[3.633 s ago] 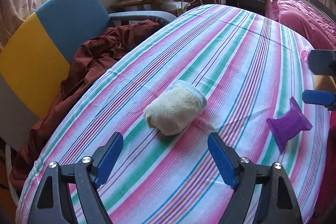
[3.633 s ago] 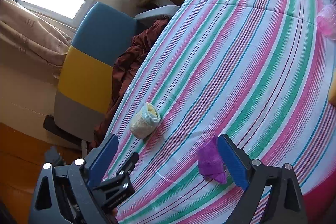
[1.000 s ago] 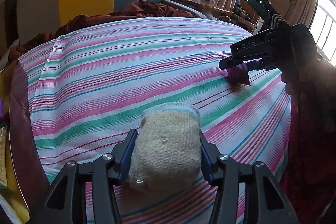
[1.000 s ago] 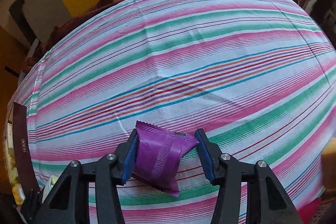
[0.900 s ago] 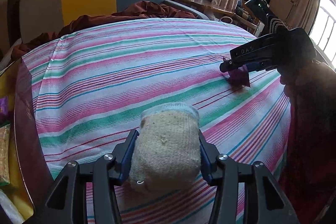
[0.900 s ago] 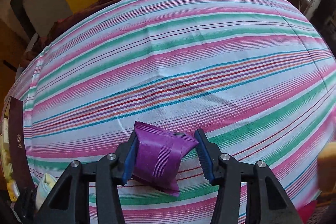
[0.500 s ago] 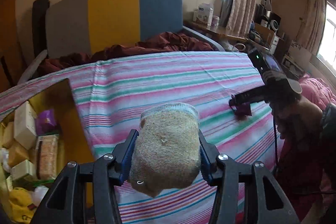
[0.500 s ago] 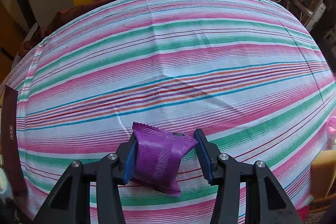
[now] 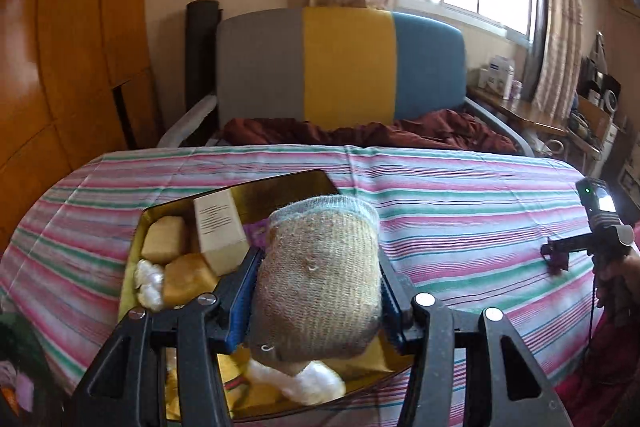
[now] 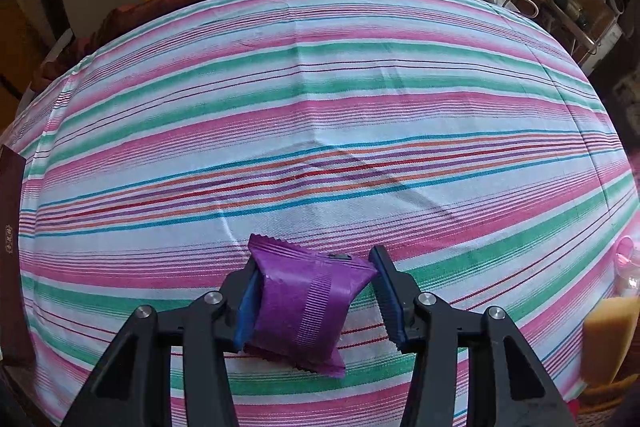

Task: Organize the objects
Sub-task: 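Carry the cream knitted roll into the gold tray and open the left tool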

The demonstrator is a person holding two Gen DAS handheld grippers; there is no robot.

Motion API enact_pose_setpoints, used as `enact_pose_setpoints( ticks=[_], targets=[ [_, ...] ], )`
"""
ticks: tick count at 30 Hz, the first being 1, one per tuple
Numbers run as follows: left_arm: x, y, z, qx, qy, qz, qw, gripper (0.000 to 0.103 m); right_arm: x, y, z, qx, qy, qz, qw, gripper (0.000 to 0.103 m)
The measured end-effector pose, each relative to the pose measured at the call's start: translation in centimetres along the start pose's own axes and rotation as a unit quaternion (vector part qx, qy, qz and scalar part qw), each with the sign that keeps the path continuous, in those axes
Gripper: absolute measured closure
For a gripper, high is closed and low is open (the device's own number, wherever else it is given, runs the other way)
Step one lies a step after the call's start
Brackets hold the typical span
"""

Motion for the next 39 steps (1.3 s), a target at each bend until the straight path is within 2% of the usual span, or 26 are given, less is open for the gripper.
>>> enact_pose_setpoints(
  ticks=[8,9,11,14,17,20,23,25,27,30,32,34,39],
  targets=[
    [-1.8,-0.2,-4.1,0.019,0.039,-0.017,0.9989,0.05,-0.7,0.8,0.3,-0.011,0.01,0.003,1.0,0.052],
    [-2.0,-0.3,-4.7,0.021,0.045,-0.019,0.9986,0.05,-0.5,0.8,-0.7,-0.012,0.011,0.003,1.0,0.052],
    [-2.6,-0.6,-5.9,0.004,0.069,-0.029,0.9972,0.05,-0.2,0.4,-0.7,-0.016,0.014,0.004,1.0,0.052],
    [-3.9,-1.2,-8.7,-0.022,0.13,-0.053,0.9899,0.05,0.1,0.1,-1.3,-0.022,0.02,0.005,1.0,0.052],
    [-5.3,-1.6,-11.1,-0.029,0.174,-0.067,0.982,0.05,-0.4,0.7,-1.9,-0.025,0.024,0.005,0.999,0.052],
    [-5.7,-1.7,-12.1,-0.04,0.195,-0.067,0.9777,0.05,0.5,0.1,-1.8,-0.026,0.027,0.005,0.999,0.052],
    [-5.2,-2.3,-11.3,-0.058,0.195,-0.066,0.9769,0.05,0.4,-0.2,-2.2,-0.028,0.03,0.006,0.999,0.052],
    [-4.7,-3.2,-10.0,-0.062,0.177,-0.071,0.9798,0.05,0.2,-0.1,-2.2,-0.029,0.031,0.006,0.999,0.052],
    [-4.2,-4.4,-8.7,-0.061,0.161,-0.077,0.9821,0.049,1.5,-0.7,-2.5,-0.029,0.035,0.006,0.999,0.052],
    [-4.5,-7.2,-7.5,-0.048,0.147,-0.117,0.9811,0.048,1.8,-1.2,-2.7,-0.03,0.038,0.006,0.999,0.052],
    [-5.0,-8.4,-7.0,-0.052,0.145,-0.132,0.9792,0.047,1.9,-1.3,-2.7,-0.029,0.038,0.006,0.999,0.052],
    [-5.1,-8.4,-6.6,-0.044,0.13,-0.125,0.9827,0.046,1.9,-1.3,-2.7,-0.029,0.039,0.005,0.999,0.052],
    [-5.2,-7.1,-6.8,-0.036,0.13,-0.115,0.9842,0.043,2.4,-1.7,-3.2,-0.032,0.047,0.007,0.998,0.052]
  ],
)
Point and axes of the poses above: each gripper's, at about its wrist camera, not at the fingertips, and y roughly against the way its jaws point, z to its right, x to its top, the point moved 5 cm from there along -y, roughly the way its jaws point, and after that the axes turned 1 degree about -z, right-handed, at the moved point
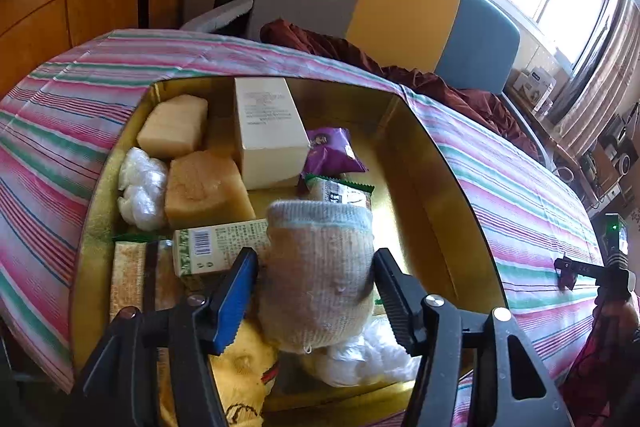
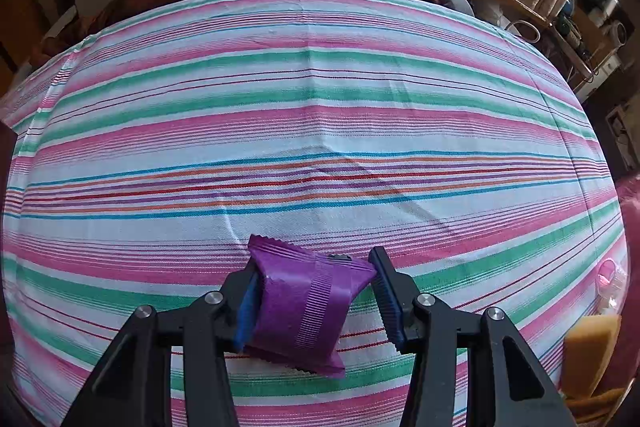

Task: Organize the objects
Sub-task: 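Carry the purple snack packet into the gold tray and open the right tool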

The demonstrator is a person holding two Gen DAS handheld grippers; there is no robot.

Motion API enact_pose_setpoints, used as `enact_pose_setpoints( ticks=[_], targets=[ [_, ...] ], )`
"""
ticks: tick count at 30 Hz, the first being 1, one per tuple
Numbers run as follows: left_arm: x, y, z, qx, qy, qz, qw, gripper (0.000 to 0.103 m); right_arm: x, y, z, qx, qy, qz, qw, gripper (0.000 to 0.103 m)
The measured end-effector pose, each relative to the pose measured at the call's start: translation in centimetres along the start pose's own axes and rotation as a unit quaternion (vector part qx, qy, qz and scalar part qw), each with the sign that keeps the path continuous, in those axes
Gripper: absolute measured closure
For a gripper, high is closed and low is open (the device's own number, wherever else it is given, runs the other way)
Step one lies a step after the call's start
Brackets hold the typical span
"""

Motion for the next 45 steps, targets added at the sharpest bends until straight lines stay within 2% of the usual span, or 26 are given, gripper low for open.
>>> enact_pose_setpoints(
  ticks=[9,12,14,17,19,21,24,26,29,32,37,39,40,41,43,45],
  targets=[
    [0.3,5.1,-1.6,0.044,-0.005,0.052,0.9977,0.043,0.6,0.1,-0.8,0.001,0.008,0.008,1.0,0.054],
    [0.1,6.6,-2.5,0.064,-0.001,0.066,0.9958,0.043,1.0,2.1,-2.5,0.041,0.008,0.031,0.999,0.054],
    [0.0,7.2,-3.1,0.077,0.001,0.074,0.9943,0.043,1.1,4.4,-5.4,0.093,0.017,0.052,0.994,0.054],
    [-0.2,7.9,-3.8,0.089,0.008,0.077,0.993,0.043,0.9,8.9,-12.7,0.169,0.077,0.097,0.978,0.054],
    [-0.3,8.2,-4.2,0.094,0.015,0.08,0.9923,0.043,0.2,11.9,-18.3,0.213,0.129,0.127,0.96,0.054],
    [-0.4,8.5,-4.6,0.098,0.021,0.08,0.9917,0.042,-0.9,14.3,-23.5,0.245,0.177,0.15,0.941,0.054],
    [-0.7,8.7,-5.2,0.104,0.026,0.08,0.991,0.042,-3.0,15.9,-30.1,0.274,0.236,0.161,0.918,0.054],
    [-0.9,8.9,-5.5,0.11,0.027,0.081,0.9903,0.04,-4.2,15.8,-33.2,0.277,0.265,0.158,0.91,0.054],
    [-1.0,9.2,-6.0,0.114,0.031,0.09,0.989,0.037,-5.5,14.7,-36.4,0.268,0.299,0.147,0.904,0.054],
    [-0.9,9.9,-6.1,0.124,0.029,0.111,0.9857,0.027,-6.1,12.7,-38.0,0.256,0.32,0.132,0.903,0.053],
    [-0.3,10.9,-6.1,0.171,0.03,0.135,0.9756,0.025,-6.8,10.2,-39.3,0.224,0.34,0.118,0.906,0.051],
    [-0.1,10.9,-5.8,0.179,0.02,0.13,0.975,0.025,-6.9,9.7,-39.5,0.214,0.343,0.12,0.907,0.048],
    [-0.1,11.0,-5.6,0.174,0.018,0.128,0.9762,0.025,-7.0,9.5,-39.5,0.209,0.343,0.123,0.907,0.041],
    [-0.1,11.2,-5.5,0.17,0.02,0.128,0.9769,0.026,-7.1,9.5,-39.4,0.207,0.342,0.125,0.908,0.029],
    [-0.2,11.5,-5.1,0.177,0.017,0.134,0.9749,0.026,-7.2,9.4,-39.1,0.205,0.333,0.131,0.911,0.02],
    [-0.2,11.9,-4.6,0.192,0.007,0.145,0.9705,0.026,-7.3,9.7,-38.7,0.211,0.322,0.136,0.913,0.019]
  ],
)
Point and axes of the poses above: each gripper's, at about its wrist camera, not at the fingertips, and y roughly against the way its jaws point, z to its right, x to its top, the point moved 5 cm from there along -y, roughly the way its jaws point, and after that the axes turned 1 degree about -z, right-handed, at the moved point
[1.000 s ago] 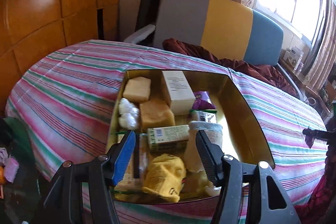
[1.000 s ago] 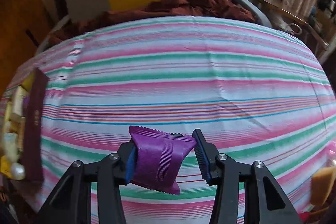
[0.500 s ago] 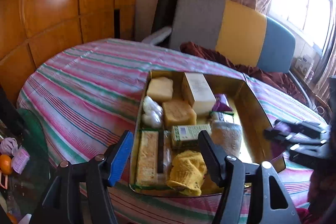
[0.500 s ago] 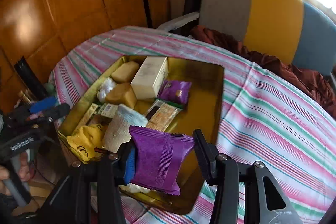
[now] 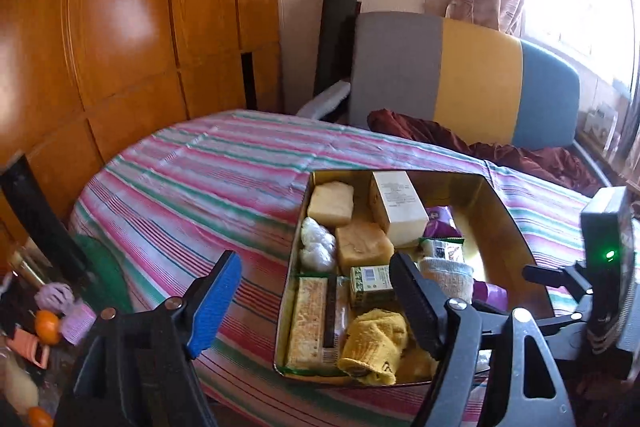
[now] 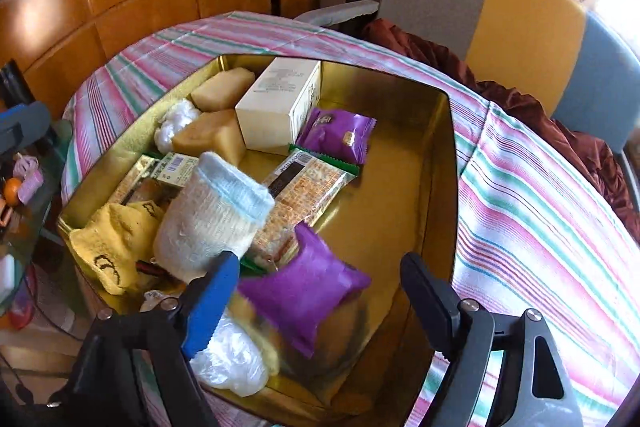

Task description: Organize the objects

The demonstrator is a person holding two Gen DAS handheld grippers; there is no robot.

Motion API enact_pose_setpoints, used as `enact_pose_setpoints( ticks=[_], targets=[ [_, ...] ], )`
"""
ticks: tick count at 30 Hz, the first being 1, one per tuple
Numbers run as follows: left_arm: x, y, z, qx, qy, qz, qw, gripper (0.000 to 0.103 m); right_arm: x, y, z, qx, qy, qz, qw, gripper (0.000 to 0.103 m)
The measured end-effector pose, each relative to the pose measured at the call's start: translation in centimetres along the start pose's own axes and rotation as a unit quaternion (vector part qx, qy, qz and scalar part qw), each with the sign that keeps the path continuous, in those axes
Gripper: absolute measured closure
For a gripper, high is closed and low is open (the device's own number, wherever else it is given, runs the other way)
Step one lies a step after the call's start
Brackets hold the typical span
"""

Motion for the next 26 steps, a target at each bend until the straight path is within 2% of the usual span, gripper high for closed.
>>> enact_pose_setpoints(
  ticks=[2,7,11,16,20,26],
  targets=[
    [0.2,0.4,0.2,0.005,-0.001,0.007,1.0,0.026,-0.1,0.8,0.1,0.0,-0.012,0.013,1.0,0.013],
    [0.3,1.1,0.4,0.008,0.007,0.016,0.9998,0.026,-0.2,3.1,-0.1,0.006,-0.042,0.044,0.998,0.01],
    [0.0,1.3,0.7,-0.018,0.018,0.001,0.9997,0.026,-0.7,4.8,-0.5,0.001,-0.059,0.065,0.996,0.005],
    [-0.6,1.4,1.2,-0.023,0.017,-0.004,0.9996,0.026,-1.5,6.3,-1.0,-0.014,-0.069,0.085,0.994,0.005],
    [-0.9,1.8,1.3,-0.008,0.015,0.007,0.9998,0.035,-2.3,6.8,-1.1,-0.019,-0.076,0.09,0.993,0.005],
    [-0.6,2.5,1.2,-0.009,0.012,0.019,0.9997,0.036,-2.9,7.0,-0.9,-0.022,-0.084,0.089,0.992,0.005]
  ],
)
Point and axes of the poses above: each gripper's, at about its wrist camera, not at the fingertips, and y roughly against the way its jaws point, z to its right, x to its top, the point moved 5 cm from there along -y, roughly the way its jaws point, and after that the axes turned 1 degree about -z, right-handed, at the moved point
